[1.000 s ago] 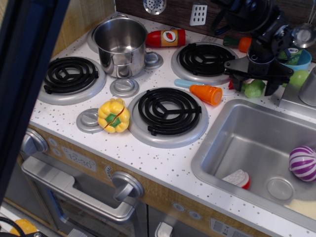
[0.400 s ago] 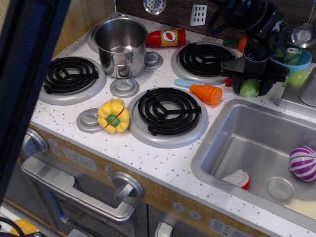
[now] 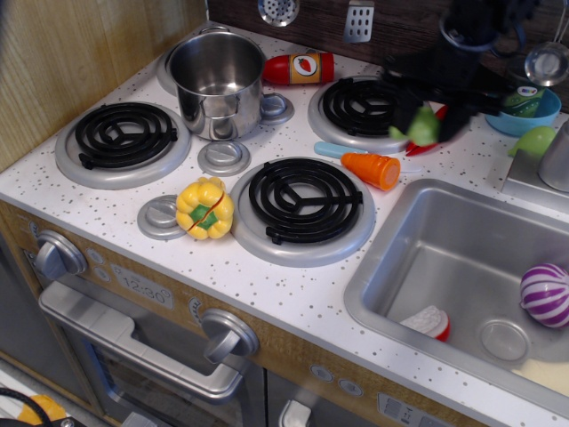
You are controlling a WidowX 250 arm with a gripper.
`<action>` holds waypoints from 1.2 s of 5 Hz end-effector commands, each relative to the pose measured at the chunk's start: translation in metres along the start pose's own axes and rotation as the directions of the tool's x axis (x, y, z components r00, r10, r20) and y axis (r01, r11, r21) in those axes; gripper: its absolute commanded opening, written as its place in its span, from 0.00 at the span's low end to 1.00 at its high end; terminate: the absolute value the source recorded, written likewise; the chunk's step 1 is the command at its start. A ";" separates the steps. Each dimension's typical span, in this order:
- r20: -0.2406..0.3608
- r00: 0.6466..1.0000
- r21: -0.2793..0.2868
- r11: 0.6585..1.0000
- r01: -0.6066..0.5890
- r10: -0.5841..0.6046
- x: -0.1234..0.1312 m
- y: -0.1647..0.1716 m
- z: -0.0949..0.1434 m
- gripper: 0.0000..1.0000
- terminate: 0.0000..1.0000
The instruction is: Put broccoli in pot or pan
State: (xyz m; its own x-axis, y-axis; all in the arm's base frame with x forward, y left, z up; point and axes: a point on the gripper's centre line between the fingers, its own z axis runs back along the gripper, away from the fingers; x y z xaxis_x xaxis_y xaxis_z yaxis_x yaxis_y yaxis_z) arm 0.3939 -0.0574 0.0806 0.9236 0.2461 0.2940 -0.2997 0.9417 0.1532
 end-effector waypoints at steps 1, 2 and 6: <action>0.083 0.996 0.138 0.990 0.017 -0.029 -0.004 0.072 0.040 0.00 0.00; 0.121 0.987 0.245 0.967 0.070 -0.103 0.003 0.112 0.044 0.00 0.00; 0.209 0.926 0.215 0.938 0.272 -0.316 0.052 0.184 0.002 1.00 1.00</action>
